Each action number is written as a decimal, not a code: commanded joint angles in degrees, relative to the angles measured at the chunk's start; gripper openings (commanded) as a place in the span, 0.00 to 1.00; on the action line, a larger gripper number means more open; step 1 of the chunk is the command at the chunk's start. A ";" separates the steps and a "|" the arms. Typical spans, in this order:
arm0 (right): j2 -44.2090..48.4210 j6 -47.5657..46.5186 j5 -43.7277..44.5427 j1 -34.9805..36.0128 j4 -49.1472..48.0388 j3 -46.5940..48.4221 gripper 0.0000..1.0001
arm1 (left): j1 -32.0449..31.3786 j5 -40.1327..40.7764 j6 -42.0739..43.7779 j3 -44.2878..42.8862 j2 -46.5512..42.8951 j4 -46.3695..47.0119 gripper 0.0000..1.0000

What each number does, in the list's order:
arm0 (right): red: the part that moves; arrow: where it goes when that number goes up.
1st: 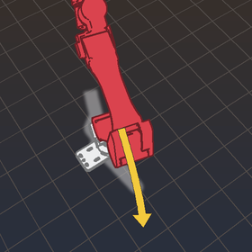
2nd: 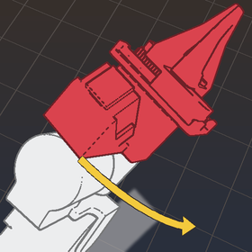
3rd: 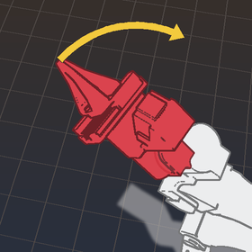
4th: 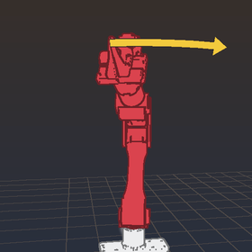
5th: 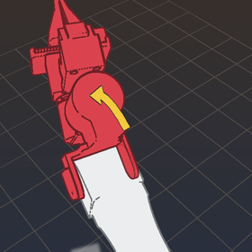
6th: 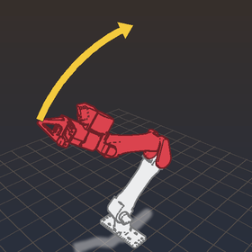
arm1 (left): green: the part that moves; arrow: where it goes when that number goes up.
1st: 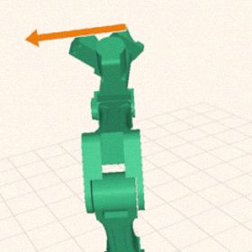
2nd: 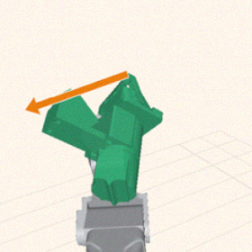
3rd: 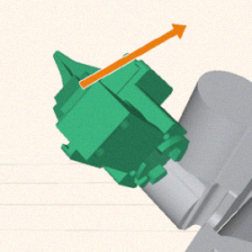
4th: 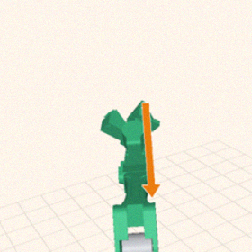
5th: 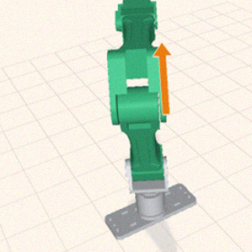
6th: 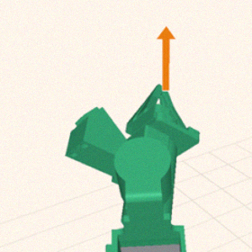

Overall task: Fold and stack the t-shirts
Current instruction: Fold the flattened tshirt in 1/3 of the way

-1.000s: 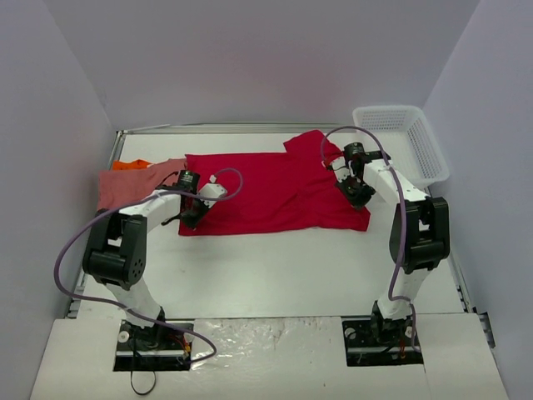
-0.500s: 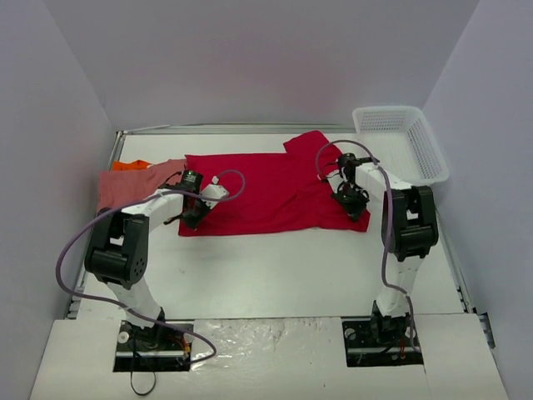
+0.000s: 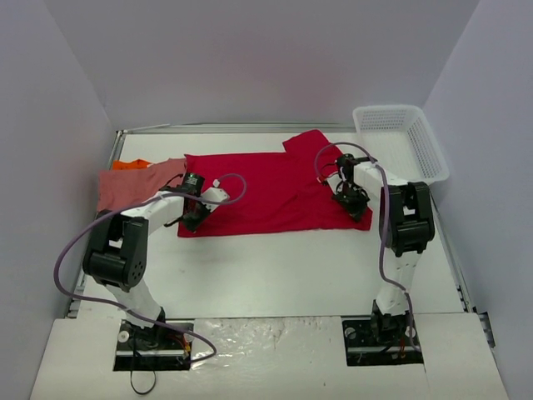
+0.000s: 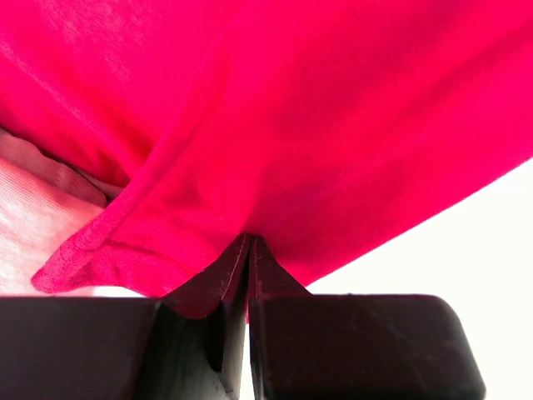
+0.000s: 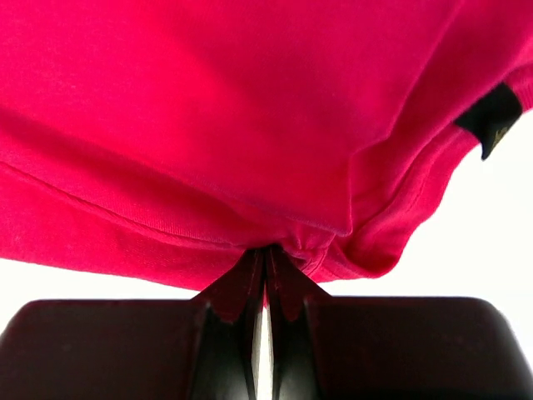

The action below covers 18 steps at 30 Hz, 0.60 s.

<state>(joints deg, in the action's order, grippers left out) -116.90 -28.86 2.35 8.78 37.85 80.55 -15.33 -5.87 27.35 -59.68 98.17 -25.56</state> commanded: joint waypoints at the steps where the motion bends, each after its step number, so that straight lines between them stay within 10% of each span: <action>1: -1.85 -1.72 2.22 -1.74 -0.23 -6.36 0.00 | -0.14 1.21 2.00 1.58 -2.80 -6.25 0.02; 18: 6.25 -2.17 -0.07 -1.75 4.69 -13.58 0.00 | -0.22 1.39 5.43 4.92 -10.19 -12.84 0.02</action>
<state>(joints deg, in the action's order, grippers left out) -110.04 -31.44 5.02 7.49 37.74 69.43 -15.33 -4.84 31.53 -54.94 90.43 -35.53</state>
